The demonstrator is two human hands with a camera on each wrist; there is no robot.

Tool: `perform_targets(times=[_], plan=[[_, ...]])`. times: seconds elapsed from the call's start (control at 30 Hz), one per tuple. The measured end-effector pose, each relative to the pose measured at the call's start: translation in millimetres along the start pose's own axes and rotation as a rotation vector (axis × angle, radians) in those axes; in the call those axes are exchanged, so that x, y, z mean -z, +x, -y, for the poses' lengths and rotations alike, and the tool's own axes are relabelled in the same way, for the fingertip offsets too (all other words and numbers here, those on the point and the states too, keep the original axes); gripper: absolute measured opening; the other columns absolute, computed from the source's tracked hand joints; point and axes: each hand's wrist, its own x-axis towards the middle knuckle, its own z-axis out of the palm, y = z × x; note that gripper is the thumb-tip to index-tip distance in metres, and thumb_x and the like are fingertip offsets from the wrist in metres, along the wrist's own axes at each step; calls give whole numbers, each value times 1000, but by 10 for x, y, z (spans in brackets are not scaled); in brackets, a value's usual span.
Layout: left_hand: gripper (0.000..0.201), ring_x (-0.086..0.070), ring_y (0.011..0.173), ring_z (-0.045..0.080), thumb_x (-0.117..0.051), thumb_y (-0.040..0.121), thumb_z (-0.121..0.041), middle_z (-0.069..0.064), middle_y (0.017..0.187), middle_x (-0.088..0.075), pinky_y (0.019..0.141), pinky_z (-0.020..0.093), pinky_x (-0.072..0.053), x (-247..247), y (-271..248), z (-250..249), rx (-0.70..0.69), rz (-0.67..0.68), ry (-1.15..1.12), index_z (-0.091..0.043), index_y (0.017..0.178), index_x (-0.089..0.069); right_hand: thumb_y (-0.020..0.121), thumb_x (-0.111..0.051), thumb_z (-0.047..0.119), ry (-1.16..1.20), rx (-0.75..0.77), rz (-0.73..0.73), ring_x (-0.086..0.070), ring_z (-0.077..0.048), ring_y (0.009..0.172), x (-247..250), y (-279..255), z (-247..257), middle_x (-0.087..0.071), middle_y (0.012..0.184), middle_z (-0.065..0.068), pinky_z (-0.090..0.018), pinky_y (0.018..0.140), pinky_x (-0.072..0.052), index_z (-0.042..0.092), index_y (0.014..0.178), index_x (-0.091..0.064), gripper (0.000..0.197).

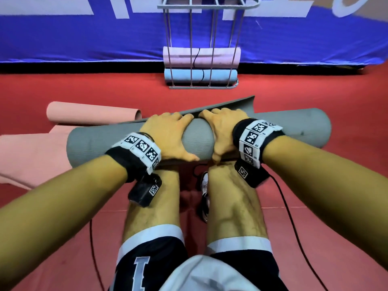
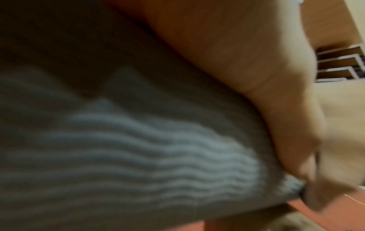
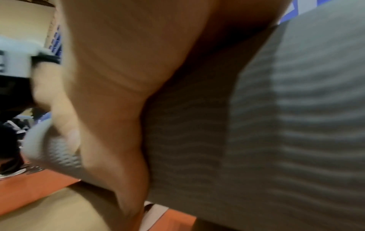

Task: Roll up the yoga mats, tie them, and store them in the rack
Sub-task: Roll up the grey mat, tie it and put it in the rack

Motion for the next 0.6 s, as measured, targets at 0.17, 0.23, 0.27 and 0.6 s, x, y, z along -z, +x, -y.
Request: perform_targets(times=[0.17,0.23,0.27,0.6], plan=[[133,-47,132,30,-61,52,-92,5,150,-42,105,51,-41,-194,-129,-83,-3,-90,90,-26,156,-11,33,-91,54,22,18,36,-59,-24,109,23,43,-39,-58,122,6,-43,87,-51,35,137,-36,119],[135,-45,133,30,-68,51,-86,6,151,-39,107,52,-38,-223,-137,-109,6,-96,105,-26,156,-8,33,-92,51,30,17,29,-59,-24,111,24,43,-31,-58,122,7,-42,86,-50,35,137,-37,119],[135,-46,132,30,-70,51,-84,6,150,-40,106,53,-38,-226,-135,-119,14,-94,107,-26,155,-8,33,-93,51,29,14,27,-58,-24,111,28,43,-25,-57,121,7,-42,87,-50,35,137,-38,118],[118,-60,111,25,-68,45,-71,-3,128,-56,89,43,-46,-106,-234,-73,55,-97,84,-30,147,-25,47,-82,67,-70,61,-200,-43,-26,136,-264,-234,54,-39,152,0,-57,115,-25,32,157,-15,134]])
